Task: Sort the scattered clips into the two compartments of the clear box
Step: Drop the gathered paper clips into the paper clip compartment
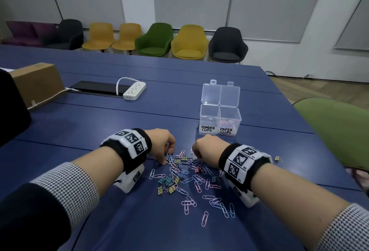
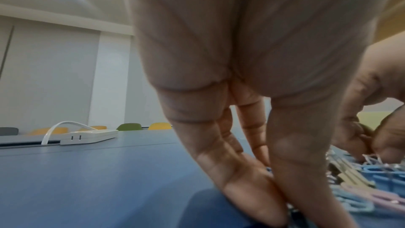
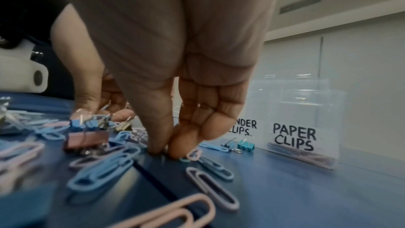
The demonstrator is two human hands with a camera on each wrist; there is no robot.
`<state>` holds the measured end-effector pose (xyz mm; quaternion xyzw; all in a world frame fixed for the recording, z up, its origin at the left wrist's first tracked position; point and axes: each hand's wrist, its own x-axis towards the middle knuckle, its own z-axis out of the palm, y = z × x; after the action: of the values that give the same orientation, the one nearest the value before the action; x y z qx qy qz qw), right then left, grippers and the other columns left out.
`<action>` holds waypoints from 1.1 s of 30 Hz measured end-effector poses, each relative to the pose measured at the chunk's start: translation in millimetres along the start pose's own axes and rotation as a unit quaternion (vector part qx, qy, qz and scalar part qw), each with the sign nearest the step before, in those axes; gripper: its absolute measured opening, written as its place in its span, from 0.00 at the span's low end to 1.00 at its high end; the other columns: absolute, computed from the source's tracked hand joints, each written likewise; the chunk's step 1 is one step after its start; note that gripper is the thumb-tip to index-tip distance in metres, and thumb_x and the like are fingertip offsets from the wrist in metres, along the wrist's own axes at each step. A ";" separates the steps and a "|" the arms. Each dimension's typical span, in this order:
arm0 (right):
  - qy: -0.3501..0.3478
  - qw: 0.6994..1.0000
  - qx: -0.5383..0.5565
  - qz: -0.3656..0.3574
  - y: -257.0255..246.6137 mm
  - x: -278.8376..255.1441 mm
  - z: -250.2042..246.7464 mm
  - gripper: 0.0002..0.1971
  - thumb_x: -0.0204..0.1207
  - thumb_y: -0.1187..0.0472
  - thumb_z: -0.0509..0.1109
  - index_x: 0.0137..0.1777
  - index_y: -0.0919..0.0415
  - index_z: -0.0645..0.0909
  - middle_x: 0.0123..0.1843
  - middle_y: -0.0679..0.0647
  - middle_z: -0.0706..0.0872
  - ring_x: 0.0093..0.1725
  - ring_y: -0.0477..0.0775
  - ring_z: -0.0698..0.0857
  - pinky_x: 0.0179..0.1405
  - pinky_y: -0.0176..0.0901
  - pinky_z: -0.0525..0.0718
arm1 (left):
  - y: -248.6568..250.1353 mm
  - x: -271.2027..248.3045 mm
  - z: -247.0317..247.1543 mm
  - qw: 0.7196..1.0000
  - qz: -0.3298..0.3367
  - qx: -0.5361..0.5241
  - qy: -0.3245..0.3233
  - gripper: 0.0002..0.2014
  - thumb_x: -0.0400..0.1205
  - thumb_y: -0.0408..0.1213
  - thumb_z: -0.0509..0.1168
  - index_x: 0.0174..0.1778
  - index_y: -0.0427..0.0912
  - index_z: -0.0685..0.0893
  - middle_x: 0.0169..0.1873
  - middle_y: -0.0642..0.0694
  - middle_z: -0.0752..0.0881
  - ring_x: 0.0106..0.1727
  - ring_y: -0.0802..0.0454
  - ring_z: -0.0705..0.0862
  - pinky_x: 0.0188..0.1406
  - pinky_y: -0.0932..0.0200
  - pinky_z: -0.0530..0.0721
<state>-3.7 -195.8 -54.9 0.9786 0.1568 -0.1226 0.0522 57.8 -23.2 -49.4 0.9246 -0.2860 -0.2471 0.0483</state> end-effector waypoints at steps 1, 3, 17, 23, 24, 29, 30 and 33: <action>-0.001 1.000 0.009 0.007 0.3 0.1 -0.3 0.11 0.73 0.74 0.61 0.37 0.57 0.77 0.49 0.63 0.86 0.50 0.64 0.85 0.50 0.52 0.84 | 0.2 -0.1 -0.5 1.000 -0.002 0.000 -0.002 0.13 0.68 0.34 0.79 0.40 0.48 0.81 0.32 0.52 0.82 0.35 0.52 0.79 0.41 0.58 0.81; -0.004 0.999 0.034 0.021 2.1 1.7 0.8 0.15 0.73 0.72 0.63 0.29 0.55 0.72 0.44 0.60 0.84 0.49 0.63 0.85 0.49 0.50 0.84 | 1.8 -0.6 -1.1 1.000 -0.007 0.007 0.000 0.11 0.68 0.35 0.79 0.38 0.48 0.82 0.30 0.53 0.82 0.33 0.54 0.80 0.40 0.60 0.81; -0.003 0.994 0.103 0.043 4.6 -11.9 1.2 0.05 0.73 0.65 0.68 0.38 0.56 0.77 0.41 0.53 0.82 0.42 0.54 0.79 0.45 0.43 0.81 | 12.2 -14.7 10.8 0.992 -0.028 0.120 0.008 0.04 0.79 0.37 0.66 0.44 0.46 0.77 0.43 0.48 0.81 0.44 0.48 0.78 0.41 0.61 0.73; 0.069 0.816 0.569 0.074 45.3 -42.0 -1.8 0.10 0.71 0.70 0.70 0.33 0.56 0.76 0.28 0.51 0.81 0.26 0.44 0.77 0.25 0.34 0.73 | 1.2 -24.5 22.2 0.995 -0.013 0.094 0.040 0.03 0.84 0.40 0.59 0.48 0.45 0.72 0.54 0.40 0.81 0.45 0.46 0.75 0.48 0.55 0.76; 0.083 0.748 0.655 0.072 49.9 -46.7 -1.3 0.10 0.71 0.72 0.69 0.34 0.57 0.76 0.28 0.52 0.80 0.25 0.44 0.78 0.24 0.34 0.72 | -2.3 -25.5 21.8 0.996 -0.006 0.068 0.060 0.04 0.84 0.40 0.59 0.47 0.45 0.72 0.50 0.43 0.81 0.43 0.48 0.75 0.44 0.57 0.76; 0.115 0.491 0.862 0.055 62.6 -63.9 5.8 0.09 0.71 0.73 0.66 0.43 0.57 0.80 0.30 0.51 0.84 0.28 0.46 0.84 0.24 0.35 0.81 | -16.8 -31.1 12.3 0.913 0.052 -0.381 0.137 0.08 0.84 0.29 0.61 0.39 0.41 0.74 0.31 0.45 0.82 0.28 0.53 0.81 0.33 0.61 0.84; 0.119 0.456 0.881 0.045 62.2 -65.7 7.0 0.09 0.68 0.71 0.66 0.45 0.59 0.81 0.32 0.52 0.84 0.30 0.46 0.84 0.25 0.36 0.83 | -16.5 -32.5 10.5 0.854 0.065 -0.499 0.133 0.08 0.85 0.28 0.60 0.40 0.39 0.75 0.31 0.44 0.81 0.27 0.54 0.81 0.32 0.62 0.85; 0.112 0.407 0.905 0.052 60.2 -60.1 9.3 0.06 0.68 0.68 0.63 0.42 0.64 0.81 0.30 0.53 0.81 0.29 0.48 0.82 0.25 0.36 0.82 | -11.2 -32.2 4.8 0.696 0.093 -0.704 0.106 0.08 0.86 0.29 0.57 0.41 0.39 0.76 0.31 0.46 0.81 0.28 0.57 0.82 0.33 0.64 0.87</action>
<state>-41.9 -271.7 -44.6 0.4672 -0.0919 -0.0797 -0.8757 38.2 4.2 -42.3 0.6093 -0.1056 -0.2709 0.7377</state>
